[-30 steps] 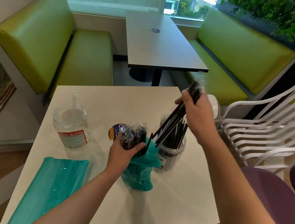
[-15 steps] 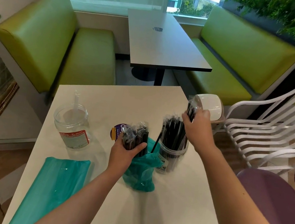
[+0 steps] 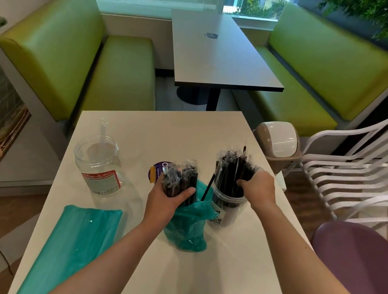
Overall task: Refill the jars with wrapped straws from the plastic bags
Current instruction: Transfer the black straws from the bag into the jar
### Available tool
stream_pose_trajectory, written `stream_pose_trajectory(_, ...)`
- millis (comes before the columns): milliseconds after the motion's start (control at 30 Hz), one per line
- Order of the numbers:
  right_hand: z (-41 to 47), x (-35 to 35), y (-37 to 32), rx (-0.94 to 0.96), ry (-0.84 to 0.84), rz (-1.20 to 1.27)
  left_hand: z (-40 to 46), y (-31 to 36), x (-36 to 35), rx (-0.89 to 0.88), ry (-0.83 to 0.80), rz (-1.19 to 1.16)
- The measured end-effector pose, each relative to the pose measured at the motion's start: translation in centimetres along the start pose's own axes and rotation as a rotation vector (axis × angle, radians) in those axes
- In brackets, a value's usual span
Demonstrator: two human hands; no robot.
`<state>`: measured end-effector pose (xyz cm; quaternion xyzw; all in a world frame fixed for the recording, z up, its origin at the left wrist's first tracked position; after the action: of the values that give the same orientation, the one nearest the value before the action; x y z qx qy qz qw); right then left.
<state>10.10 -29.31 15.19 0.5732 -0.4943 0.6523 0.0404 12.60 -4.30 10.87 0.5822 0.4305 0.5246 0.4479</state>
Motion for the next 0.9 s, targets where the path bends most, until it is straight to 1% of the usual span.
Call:
stream_pose_trajectory(133,0.0,0.0,-0.4,-0.011,-0.030,0.028,0.0,0.1,0.2,0.001,-0.009,-0.004)
stream_pose_trajectory(333,-0.8,0.4,-0.3,-0.035,-0.026,0.299,-0.3,0.3,0.4,-0.009,-0.006,0.004)
stream_pose_trajectory(400,-1.4,0.6,-0.4,-0.016,0.014,0.349,-0.3,0.4,0.4,-0.011,-0.008,0.002)
stream_pose_trajectory(467,-2.5,1.0,-0.5,0.012,0.095,0.378,-0.3,0.4,0.4,-0.010,-0.016,0.009)
stream_pose_trajectory(533,-3.8,1.4,-0.8,0.055,0.193,0.358,-0.3,0.4,0.4,-0.009,-0.023,0.017)
stream_pose_trajectory(600,-4.9,1.5,-1.1,0.100,0.244,0.334,-0.4,0.3,0.4,-0.006,-0.028,0.015)
stream_pose_trajectory(667,-5.7,1.0,-1.5,0.145,0.201,0.322,-0.4,0.3,0.4,-0.008,-0.030,0.020)
stream_pose_trajectory(767,-6.8,-0.9,-2.1,0.214,0.044,0.270,-0.3,0.2,0.4,-0.014,-0.036,0.040)
stream_pose_trajectory(900,-8.0,-3.2,-2.7,0.192,-0.143,0.220,-0.3,0.0,0.3,-0.018,-0.058,0.014)
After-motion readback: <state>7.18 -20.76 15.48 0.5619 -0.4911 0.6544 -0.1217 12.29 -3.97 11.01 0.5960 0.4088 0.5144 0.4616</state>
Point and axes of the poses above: each hand's wrist, its own z-axis towards the middle knuckle, its own x-axis out of the back of the hand, y = z × x, the point moved 5 cm from there along z, towards the middle knuckle, and after that the axes turned 8 degrees about -x, right-handed, at the moved point
